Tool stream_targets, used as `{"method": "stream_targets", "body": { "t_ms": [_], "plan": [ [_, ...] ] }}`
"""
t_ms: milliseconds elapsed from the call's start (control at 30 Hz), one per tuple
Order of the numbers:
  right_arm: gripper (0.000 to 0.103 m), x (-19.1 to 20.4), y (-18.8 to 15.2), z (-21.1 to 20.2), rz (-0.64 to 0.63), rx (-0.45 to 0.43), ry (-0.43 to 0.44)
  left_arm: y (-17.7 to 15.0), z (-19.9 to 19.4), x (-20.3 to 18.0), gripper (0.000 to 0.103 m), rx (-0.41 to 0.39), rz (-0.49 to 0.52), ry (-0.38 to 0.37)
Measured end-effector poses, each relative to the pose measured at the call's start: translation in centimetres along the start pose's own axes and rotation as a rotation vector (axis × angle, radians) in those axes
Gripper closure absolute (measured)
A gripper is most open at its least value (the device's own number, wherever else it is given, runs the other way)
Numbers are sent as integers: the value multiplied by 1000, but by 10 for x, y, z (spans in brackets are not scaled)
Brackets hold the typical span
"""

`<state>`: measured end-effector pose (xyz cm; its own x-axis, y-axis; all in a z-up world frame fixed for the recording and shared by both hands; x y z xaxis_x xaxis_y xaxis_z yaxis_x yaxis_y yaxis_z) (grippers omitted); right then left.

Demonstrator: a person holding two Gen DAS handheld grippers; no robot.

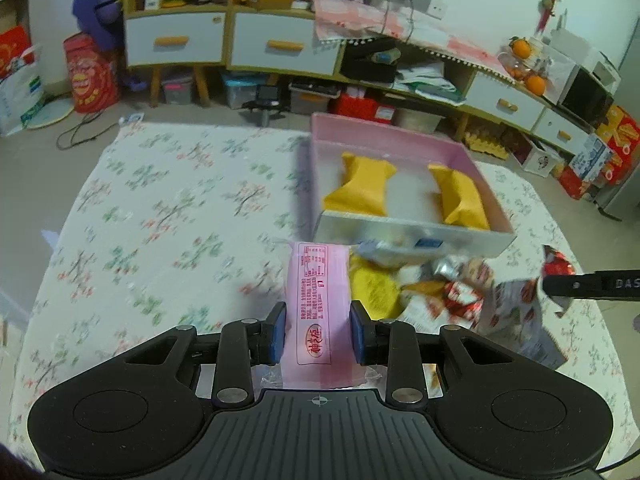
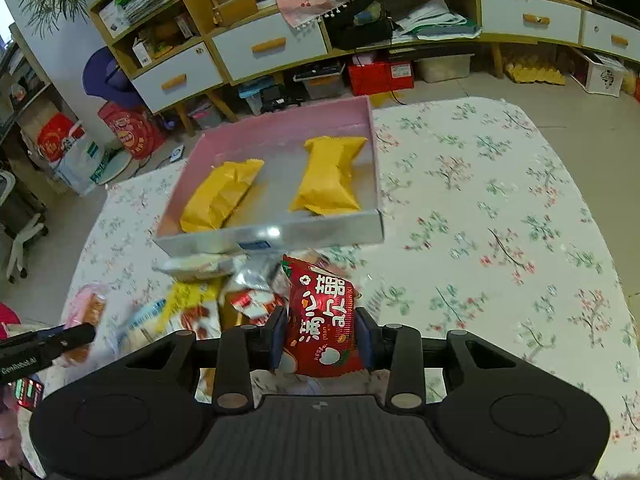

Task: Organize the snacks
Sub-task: 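Place the pink bar in the box with the left gripper and release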

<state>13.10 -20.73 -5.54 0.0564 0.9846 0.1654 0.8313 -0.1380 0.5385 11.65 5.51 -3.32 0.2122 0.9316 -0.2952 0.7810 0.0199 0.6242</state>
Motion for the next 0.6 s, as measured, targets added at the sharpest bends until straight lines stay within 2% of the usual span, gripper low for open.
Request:
{"method": "stream_targets", "body": {
  "t_ms": [333, 400, 600],
  "plan": [
    [98, 27, 38, 17, 4, 10, 31, 59, 48, -41, 74, 31, 78, -58],
    [103, 32, 50, 24, 7, 17, 44, 67, 60, -50, 74, 44, 88, -80],
    [103, 27, 79, 52, 86, 10, 88, 82, 100, -65, 74, 74, 132, -97]
  ]
}}
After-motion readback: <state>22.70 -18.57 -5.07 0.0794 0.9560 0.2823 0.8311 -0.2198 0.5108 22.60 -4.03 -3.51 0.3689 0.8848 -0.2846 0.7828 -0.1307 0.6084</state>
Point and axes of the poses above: each gripper's, at about its wrist camera, not at the fingertips, and z roughly the way its jaws point, x to its left, y to its top, the point moved 7 cm from there along z, roughly the way its jaws point, and after that the axes turned 8 degrees about -y, right-handed, at the moved point
